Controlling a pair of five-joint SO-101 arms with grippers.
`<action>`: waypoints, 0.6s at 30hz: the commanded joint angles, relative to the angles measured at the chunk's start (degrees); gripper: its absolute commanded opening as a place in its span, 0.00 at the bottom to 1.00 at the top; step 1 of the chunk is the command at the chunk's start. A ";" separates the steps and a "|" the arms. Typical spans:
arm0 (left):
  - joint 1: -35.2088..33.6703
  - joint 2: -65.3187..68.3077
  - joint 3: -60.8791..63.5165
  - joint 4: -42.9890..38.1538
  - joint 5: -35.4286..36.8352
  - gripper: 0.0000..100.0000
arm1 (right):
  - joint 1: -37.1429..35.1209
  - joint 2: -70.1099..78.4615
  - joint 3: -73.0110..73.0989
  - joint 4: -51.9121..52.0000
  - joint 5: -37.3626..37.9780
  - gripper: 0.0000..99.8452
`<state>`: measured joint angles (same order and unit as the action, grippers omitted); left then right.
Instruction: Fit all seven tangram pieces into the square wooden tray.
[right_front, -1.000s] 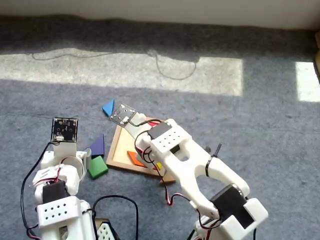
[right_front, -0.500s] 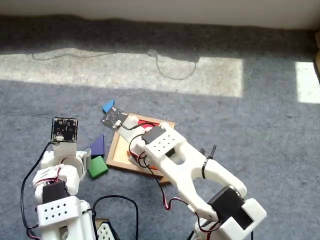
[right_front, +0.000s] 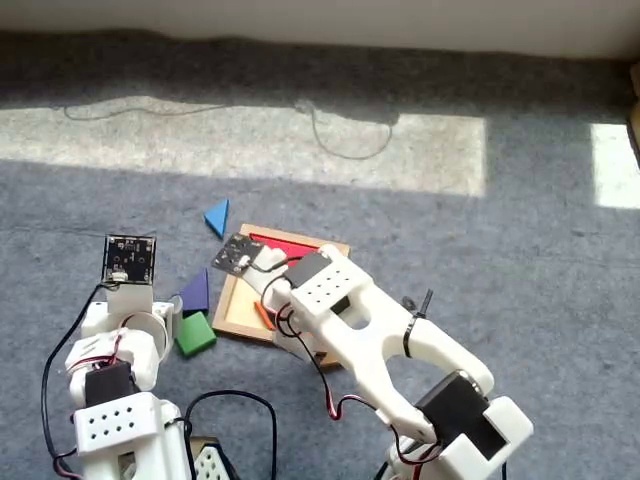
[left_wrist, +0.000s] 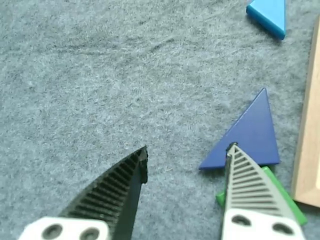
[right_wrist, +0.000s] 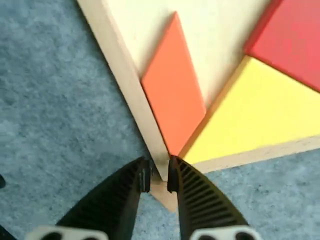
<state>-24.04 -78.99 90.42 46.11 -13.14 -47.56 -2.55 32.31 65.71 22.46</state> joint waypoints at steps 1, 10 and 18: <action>-0.57 -0.75 -0.22 -1.05 0.35 0.26 | 3.03 -3.82 -4.53 6.81 3.69 0.06; -0.57 -0.75 -0.22 -1.14 0.35 0.26 | 14.02 -27.82 -5.32 12.26 -8.62 0.06; -0.57 -0.75 -0.22 -1.14 0.35 0.26 | 14.02 -32.40 7.60 8.22 -29.98 0.12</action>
<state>-24.04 -78.99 90.42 46.11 -13.14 -34.29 -33.32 35.74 77.49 2.86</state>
